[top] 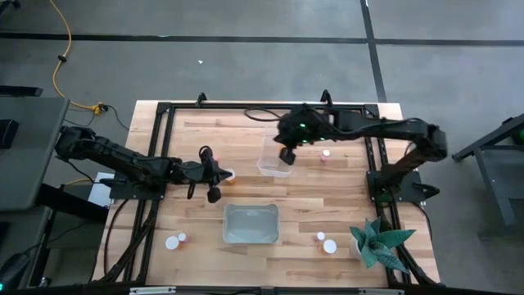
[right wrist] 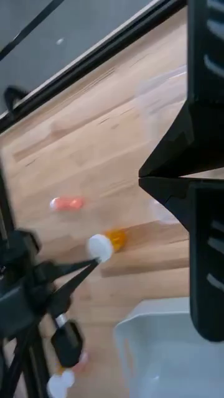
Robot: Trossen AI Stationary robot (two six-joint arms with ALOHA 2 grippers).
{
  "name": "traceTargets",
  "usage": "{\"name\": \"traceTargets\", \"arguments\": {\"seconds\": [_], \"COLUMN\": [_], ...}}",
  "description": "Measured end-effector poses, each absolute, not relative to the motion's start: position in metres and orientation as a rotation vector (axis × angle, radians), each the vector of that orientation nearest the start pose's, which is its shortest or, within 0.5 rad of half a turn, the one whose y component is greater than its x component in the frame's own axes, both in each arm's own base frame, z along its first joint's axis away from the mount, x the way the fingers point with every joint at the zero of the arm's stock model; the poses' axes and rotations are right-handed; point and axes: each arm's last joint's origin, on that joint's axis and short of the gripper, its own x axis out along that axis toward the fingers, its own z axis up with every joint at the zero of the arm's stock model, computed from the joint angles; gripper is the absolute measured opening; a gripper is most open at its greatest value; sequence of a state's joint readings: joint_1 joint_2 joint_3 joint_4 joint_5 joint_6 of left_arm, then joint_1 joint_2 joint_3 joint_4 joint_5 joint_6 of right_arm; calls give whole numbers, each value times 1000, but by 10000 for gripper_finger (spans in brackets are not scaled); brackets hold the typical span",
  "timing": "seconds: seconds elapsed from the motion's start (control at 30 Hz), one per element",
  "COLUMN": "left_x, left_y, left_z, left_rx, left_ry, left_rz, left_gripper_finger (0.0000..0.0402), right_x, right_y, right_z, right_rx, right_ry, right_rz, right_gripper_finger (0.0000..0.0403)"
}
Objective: Pick and place medicine bottles into bin by pill shape (circle, oval)
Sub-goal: Put the top left orange pill bottle into the transparent bin
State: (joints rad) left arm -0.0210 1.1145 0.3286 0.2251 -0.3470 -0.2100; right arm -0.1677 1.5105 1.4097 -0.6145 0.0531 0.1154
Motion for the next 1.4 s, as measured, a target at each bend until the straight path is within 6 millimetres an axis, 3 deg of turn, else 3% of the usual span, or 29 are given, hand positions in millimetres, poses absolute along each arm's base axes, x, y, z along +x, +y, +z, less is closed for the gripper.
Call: {"name": "traceTargets", "arguments": {"seconds": [0.23, 0.43, 1.4], "left_x": [201, 206, 204], "left_y": [10, 16, 23], "left_z": [153, 141, 146], "left_rx": [-100, -116, -52], "left_ry": [556, 601, 576], "left_rz": [385, 391, 490], "left_gripper_finger": [0, 0, 0], "right_x": [272, 251, 251], "right_y": [-46, -41, -40], "right_z": [326, 325, 328], "right_rx": [274, 299, 292], "right_ry": [523, 449, 428], "right_rz": [-330, -381, -378], "right_gripper_finger": [0, 0, 0]}}
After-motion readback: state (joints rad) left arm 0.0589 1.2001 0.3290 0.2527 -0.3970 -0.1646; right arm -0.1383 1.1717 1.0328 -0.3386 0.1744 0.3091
